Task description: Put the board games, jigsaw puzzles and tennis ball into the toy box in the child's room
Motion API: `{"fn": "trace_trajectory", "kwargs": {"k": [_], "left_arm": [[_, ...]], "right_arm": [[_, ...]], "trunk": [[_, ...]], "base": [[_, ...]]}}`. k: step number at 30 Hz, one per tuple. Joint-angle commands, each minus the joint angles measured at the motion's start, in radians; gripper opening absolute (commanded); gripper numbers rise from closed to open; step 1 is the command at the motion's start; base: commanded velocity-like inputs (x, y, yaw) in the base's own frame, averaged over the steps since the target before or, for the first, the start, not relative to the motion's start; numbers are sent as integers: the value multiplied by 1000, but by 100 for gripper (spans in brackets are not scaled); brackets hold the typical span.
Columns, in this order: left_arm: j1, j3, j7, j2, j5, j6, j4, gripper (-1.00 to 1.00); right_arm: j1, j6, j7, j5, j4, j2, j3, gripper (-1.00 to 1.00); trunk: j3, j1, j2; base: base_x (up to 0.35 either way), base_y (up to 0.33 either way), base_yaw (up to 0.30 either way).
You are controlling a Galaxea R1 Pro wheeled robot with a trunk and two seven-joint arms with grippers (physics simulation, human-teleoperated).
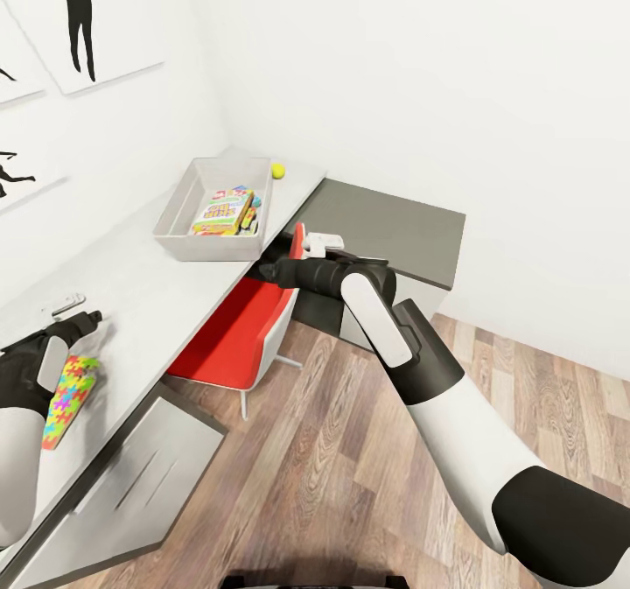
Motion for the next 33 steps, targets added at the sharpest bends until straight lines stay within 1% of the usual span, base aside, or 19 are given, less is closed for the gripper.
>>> {"fn": "trace_trajectory", "kwargs": {"k": [1, 5, 15, 33], "left_arm": [[0, -1, 5, 1, 10, 5, -1, 100], [0, -1, 6, 3, 10, 6, -1, 100], [0, 1, 5, 5, 10, 4, -1, 100], [0, 1, 6, 8, 11, 5, 4, 100]], "right_arm": [[-1, 2, -10, -11, -1, 0, 1, 100], [-1, 2, -10, -10, 0, 0, 1, 100], [-1, 2, -10, -13, -1, 0, 1, 100], [-1, 2, -10, -13, -1, 0, 1, 100]], "trunk": [[-2, 1, -2], [-2, 1, -2], [-2, 1, -2], [-2, 1, -2]], "base": [[0, 0, 0], [0, 0, 14], [0, 0, 145], [0, 0, 9]]}}
